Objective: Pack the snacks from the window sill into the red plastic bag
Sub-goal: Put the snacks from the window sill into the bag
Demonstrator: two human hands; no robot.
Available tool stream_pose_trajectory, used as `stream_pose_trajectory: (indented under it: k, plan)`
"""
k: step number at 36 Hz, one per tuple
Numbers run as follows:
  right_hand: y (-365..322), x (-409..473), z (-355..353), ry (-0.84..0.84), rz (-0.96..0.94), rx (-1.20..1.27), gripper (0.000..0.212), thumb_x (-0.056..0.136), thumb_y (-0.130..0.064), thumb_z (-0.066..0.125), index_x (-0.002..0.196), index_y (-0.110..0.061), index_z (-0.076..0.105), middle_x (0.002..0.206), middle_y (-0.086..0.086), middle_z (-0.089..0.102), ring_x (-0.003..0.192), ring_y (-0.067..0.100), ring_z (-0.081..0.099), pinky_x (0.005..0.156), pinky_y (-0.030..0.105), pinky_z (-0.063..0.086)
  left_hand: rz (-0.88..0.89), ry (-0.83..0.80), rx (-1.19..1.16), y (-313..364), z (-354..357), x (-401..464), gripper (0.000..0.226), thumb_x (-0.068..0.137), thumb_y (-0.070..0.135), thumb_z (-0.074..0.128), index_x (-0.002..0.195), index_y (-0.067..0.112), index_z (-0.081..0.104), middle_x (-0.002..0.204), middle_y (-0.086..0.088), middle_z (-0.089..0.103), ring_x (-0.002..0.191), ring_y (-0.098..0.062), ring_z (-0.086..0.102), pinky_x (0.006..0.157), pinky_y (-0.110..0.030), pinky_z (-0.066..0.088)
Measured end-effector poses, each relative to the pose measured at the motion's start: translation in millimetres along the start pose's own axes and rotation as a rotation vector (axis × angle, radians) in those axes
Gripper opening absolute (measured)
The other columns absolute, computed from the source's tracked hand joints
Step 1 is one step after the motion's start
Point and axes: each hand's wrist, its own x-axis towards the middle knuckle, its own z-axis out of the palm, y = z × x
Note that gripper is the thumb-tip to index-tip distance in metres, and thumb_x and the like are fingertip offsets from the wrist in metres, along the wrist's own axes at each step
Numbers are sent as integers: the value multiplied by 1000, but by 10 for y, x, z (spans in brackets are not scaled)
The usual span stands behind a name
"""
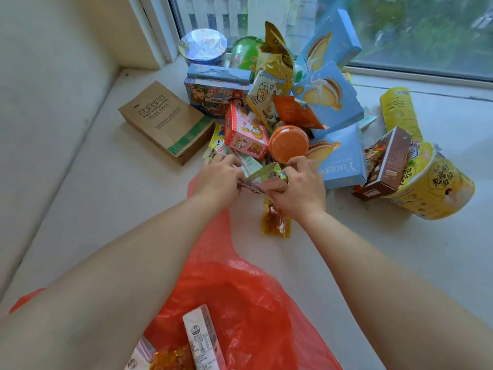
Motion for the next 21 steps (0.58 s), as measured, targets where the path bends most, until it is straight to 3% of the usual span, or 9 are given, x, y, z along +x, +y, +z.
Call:
stream_pose_trajectory:
  k: [2,5,10,15,21]
  plan:
    - [33,85,-80,27,-48,-17,53,77,-56,65,103,-9,66,131,4,45,123,27,37,92,39,34,76,-16,30,-22,-32,100,25,93,29,54,114,31,67,136,6,48,127,-19,39,101,-32,30]
    - [68,245,-230,31,-95,-58,48,77,-51,66,104,-11,64,142,6,36,132,29,28,100,43,31,162,-106,38,-50,-47,211,27,92,20,56,118,25,66,143,3,42,131,-19,39,101,-33,39]
    - [92,498,-334,-118,-118,-116,54,76,-52,67,115,-14,61,152,3,20,144,27,8,107,48,27,237,-179,97,-4,-62,386,31,88,17,60,119,21,64,151,-2,32,136,-22,35,105,-36,35]
    - [105,634,-280,-208,-93,-111,59,73,-53,71,120,-20,58,154,-1,14,137,28,18,107,43,32,313,-261,144,-28,-22,518,38,88,24,61,126,22,57,146,-6,39,136,-24,33,104,-40,40]
    - [164,657,-178,-177,-58,-183,64,74,-59,67,124,-21,57,149,2,20,126,35,25,104,42,31,374,-241,236,-60,80,558,48,90,22,58,136,20,45,149,-11,33,140,-26,27,113,-38,27]
